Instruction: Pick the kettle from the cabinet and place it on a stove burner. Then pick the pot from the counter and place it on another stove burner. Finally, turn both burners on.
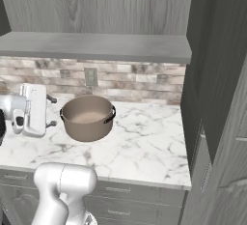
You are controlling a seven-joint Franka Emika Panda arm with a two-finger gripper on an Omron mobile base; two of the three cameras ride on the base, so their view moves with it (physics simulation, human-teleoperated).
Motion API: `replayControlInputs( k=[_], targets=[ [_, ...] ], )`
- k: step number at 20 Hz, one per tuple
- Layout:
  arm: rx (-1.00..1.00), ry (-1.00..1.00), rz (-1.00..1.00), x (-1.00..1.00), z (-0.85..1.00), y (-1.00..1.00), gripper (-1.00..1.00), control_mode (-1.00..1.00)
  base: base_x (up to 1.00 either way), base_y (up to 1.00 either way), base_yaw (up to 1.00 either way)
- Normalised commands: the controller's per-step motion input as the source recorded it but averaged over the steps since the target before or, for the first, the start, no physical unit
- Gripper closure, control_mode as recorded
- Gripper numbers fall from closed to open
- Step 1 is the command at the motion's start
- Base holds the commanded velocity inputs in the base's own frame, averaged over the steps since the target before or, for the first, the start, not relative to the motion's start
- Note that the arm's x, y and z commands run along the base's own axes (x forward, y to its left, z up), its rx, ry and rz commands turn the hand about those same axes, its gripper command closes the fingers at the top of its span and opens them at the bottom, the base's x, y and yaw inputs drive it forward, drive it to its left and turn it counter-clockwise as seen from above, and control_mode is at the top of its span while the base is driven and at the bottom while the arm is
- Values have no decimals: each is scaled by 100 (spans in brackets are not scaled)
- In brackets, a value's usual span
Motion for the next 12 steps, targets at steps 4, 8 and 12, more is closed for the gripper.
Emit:
replayControlInputs(
  k=[4,8,12],
  targets=[
    [0,7,0,40,-27,5,-100,-100,0,0,0],
    [1,6,0,40,-25,5,-100,-100,0,0,0],
    [1,3,0,36,-22,9,-100,-100,0,0,0]
  ],
)
